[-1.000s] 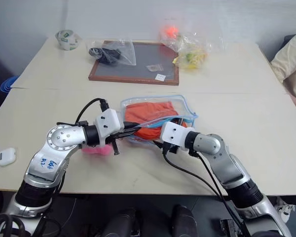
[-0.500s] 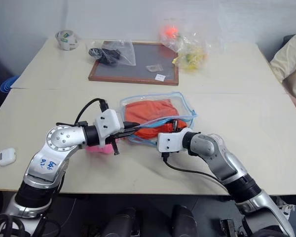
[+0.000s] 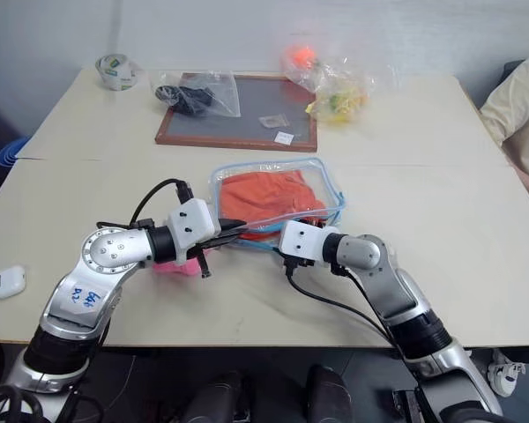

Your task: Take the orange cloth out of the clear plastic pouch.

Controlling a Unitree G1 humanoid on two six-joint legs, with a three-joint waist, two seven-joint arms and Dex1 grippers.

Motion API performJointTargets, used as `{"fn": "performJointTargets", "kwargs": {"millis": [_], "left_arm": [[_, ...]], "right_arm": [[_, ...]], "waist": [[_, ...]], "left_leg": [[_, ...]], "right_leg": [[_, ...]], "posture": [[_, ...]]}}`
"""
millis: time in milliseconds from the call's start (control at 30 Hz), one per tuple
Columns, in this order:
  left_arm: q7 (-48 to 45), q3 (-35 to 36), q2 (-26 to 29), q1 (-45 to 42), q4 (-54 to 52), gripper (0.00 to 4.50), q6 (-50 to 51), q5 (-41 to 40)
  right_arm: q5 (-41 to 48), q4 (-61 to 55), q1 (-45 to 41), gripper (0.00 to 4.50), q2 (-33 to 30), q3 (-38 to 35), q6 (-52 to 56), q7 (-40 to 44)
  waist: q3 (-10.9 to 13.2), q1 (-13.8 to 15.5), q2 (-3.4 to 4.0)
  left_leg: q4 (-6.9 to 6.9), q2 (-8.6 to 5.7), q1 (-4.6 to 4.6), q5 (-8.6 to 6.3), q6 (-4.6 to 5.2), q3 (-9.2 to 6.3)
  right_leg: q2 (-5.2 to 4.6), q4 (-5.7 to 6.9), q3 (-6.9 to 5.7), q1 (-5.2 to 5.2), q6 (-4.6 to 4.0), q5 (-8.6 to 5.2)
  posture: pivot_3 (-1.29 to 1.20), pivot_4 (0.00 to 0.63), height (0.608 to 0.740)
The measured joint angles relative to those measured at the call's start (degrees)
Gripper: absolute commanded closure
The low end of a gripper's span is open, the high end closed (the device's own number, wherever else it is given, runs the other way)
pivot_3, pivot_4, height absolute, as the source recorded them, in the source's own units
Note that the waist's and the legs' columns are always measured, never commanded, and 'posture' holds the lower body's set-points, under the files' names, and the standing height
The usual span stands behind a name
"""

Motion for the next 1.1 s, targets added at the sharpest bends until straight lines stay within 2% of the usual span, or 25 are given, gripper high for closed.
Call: {"fn": "performJointTargets", "kwargs": {"millis": [67, 200, 400, 433, 667, 900, 1000, 1100], "left_arm": [[0.4, 0.0, -0.5, 0.0, 0.0, 3.27, 0.0, -0.1], [0.9, 0.0, -1.2, 0.0, 0.0, 2.03, 0.1, -0.3], [1.4, 2.8, -4.2, 0.0, -0.2, 0.14, 4.2, -5.6], [1.5, 3.3, -4.3, 0.0, -0.2, 0.06, 4.6, -5.9], [1.7, 2.5, -3.2, -0.3, 0.4, 0.06, 3.9, -5.1], [2.3, -5.4, -3.0, -4.8, 9.5, 0.06, -4.9, 4.3], [3.6, -6.8, -3.8, -5.3, 13.0, 0.62, -7.8, 7.2], [4.6, -6.7, -5.3, -5.6, 14.1, 1.47, -8.9, 7.8]], "right_arm": [[0.4, -1.6, 0.6, 1.64, 0.0, -0.1, 1.3, 0.3], [0.8, -3.0, 1.3, 1.64, 0.0, -0.2, 2.7, 0.0], [1.6, -3.4, 1.1, 1.64, -0.5, -1.1, 4.4, -0.1], [1.7, -3.6, 1.1, 1.64, -0.6, -1.5, 4.6, -0.1], [2.1, -4.9, 1.1, 1.64, -1.1, -2.8, 5.8, -0.7], [2.1, -5.3, 1.3, 1.64, -1.1, -2.7, 6.4, -1.6], [2.1, -5.4, 1.3, 1.64, -1.1, -2.7, 6.5, -1.8], [2.1, -5.4, 1.3, 1.64, -1.1, -2.7, 6.5, -2.1]], "waist": [[0.0, 0.0, 0.00], [0.0, -0.1, 0.00], [0.0, -0.1, 0.00], [0.0, -0.1, 0.00], [0.0, 0.0, 0.00], [0.0, 0.3, 0.00], [0.0, 0.3, 0.00], [0.0, 0.3, 0.00]], "left_leg": [[0.00, -0.01, 0.00, 0.00, 0.00, 0.00], [0.00, 0.00, 0.00, 0.00, 0.00, 0.00], [0.00, 0.00, 0.00, 0.00, 0.00, 0.00], [0.00, 0.00, 0.00, 0.00, 0.00, -0.01], [0.00, -0.02, 0.00, 0.00, 0.00, 0.00], [0.00, -0.05, 0.00, 0.00, 0.00, 0.03], [-0.01, -0.04, -0.01, 0.00, 0.00, 0.03], [-0.01, -0.03, -0.01, 0.00, 0.00, 0.03]], "right_leg": [[-0.01, 0.00, 0.00, 0.00, 0.00, 0.00], [0.00, 0.00, 0.01, -0.01, 0.00, 0.00], [0.00, 0.00, 0.00, -0.01, 0.00, 0.00], [0.00, 0.00, 0.00, -0.01, 0.00, 0.00], [-0.01, 0.00, 0.00, -0.01, 0.00, 0.00], [0.00, 0.00, 0.00, -0.01, 0.00, 0.00], [0.00, 0.00, 0.00, -0.03, 0.00, 0.00], [0.00, 0.00, 0.00, -0.03, 0.00, 0.00]], "posture": [[0.00, 0.150, 0.740], [0.00, 0.150, 0.740], [0.00, 0.150, 0.740], [0.00, 0.150, 0.740], [0.00, 0.150, 0.740], [0.00, 0.150, 0.740], [0.00, 0.150, 0.740], [0.00, 0.150, 0.740]]}}
